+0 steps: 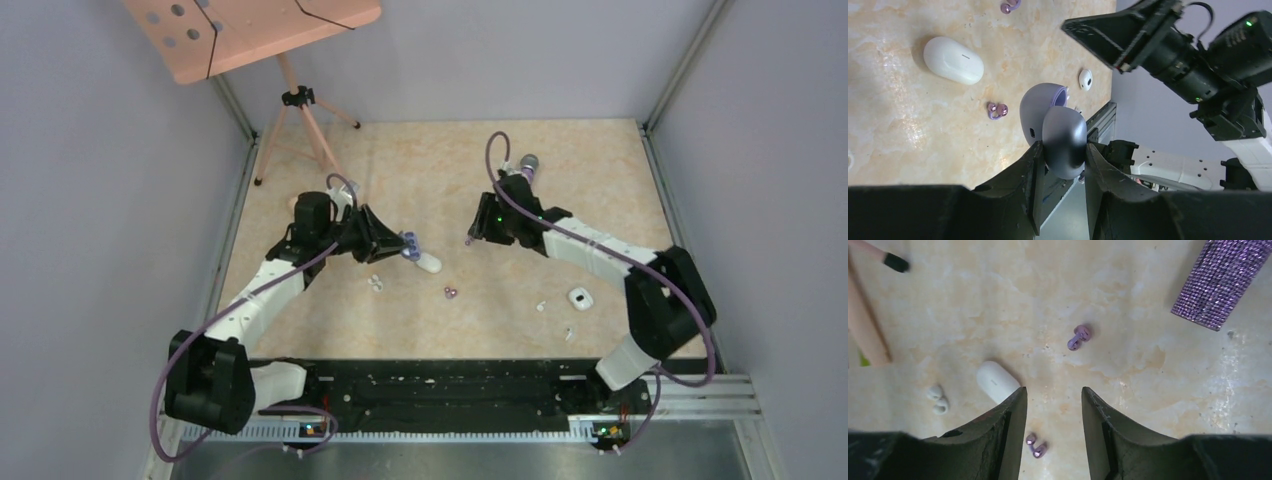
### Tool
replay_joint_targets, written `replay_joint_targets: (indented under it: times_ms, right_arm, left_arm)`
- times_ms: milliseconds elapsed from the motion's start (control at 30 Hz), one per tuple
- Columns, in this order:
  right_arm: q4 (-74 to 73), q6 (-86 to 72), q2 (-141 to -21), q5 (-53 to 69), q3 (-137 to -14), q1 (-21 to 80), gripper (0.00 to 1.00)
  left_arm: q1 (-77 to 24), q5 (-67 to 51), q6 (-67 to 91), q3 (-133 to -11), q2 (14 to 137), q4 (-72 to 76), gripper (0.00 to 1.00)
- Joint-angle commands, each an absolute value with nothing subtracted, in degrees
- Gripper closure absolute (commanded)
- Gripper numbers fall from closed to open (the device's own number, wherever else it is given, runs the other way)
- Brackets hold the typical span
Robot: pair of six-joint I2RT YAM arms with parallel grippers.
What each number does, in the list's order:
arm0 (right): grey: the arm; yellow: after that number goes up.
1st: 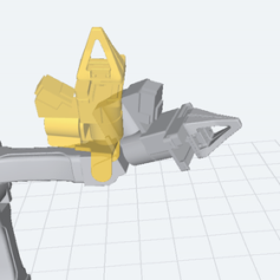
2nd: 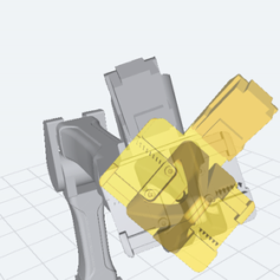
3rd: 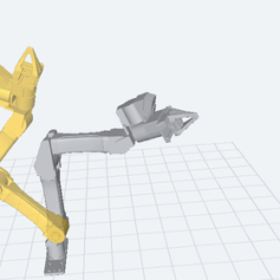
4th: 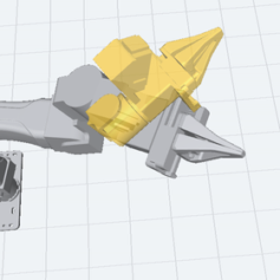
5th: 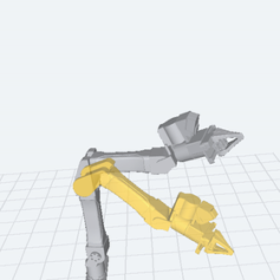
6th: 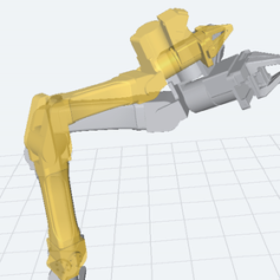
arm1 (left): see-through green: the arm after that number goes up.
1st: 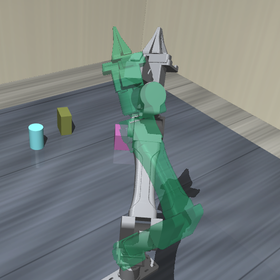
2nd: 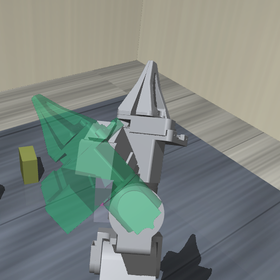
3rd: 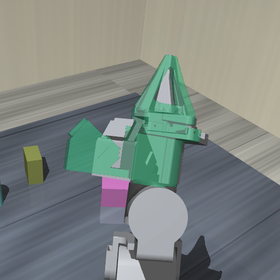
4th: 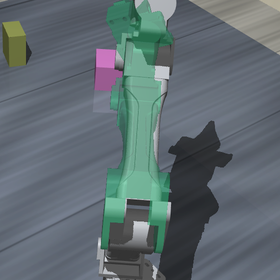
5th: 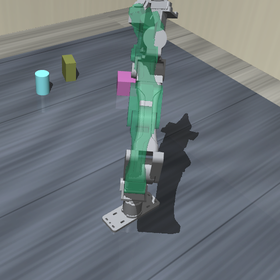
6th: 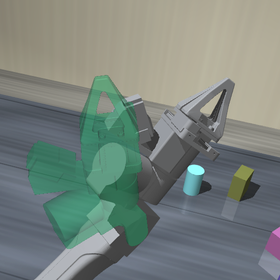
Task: Insert the wireless bluetooth earbuds into the charging case
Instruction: Pick up the charging case at the center of the board, then pick up the earbud from the center of the board.
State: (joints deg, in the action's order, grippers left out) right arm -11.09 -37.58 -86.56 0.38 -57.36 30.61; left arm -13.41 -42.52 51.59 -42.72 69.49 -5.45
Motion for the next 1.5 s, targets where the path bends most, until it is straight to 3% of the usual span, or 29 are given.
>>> replay_joint_targets:
  times_ms: [0,467,833,1033,1333,1467]
  right_arm:
    - [-17.14,-35.17,-94.66,-8.38,-64.82,33.72,0.57]
    - [-19.74,-40.27,-104.51,-10.14,-71.37,34.71,0.58]
    - [-19.01,-42.18,-107.89,-10.00,-73.99,34.75,0.72]
    - [-18.71,-42.58,-109.07,-10.16,-74.40,34.74,0.73]
    - [-18.47,-42.72,-108.36,-10.07,-73.75,34.78,1.00]
    - [-18.52,-42.19,-106.37,-10.48,-72.33,34.80,1.00]
  left_arm:
    - [-13.22,-41.47,48.55,-45.56,66.78,-7.83,1.00]
    - [-13.26,-41.23,48.45,-45.36,66.82,-8.14,1.00]
    - [-13.27,-41.85,48.70,-44.79,66.75,-7.35,1.00]
    - [-13.27,-42.16,48.70,-44.24,66.44,-6.95,1.00]
    - [-13.27,-42.24,48.32,-43.62,66.24,-6.88,1.00]
    - [-13.27,-42.88,46.91,-43.83,66.81,-7.29,1.00]
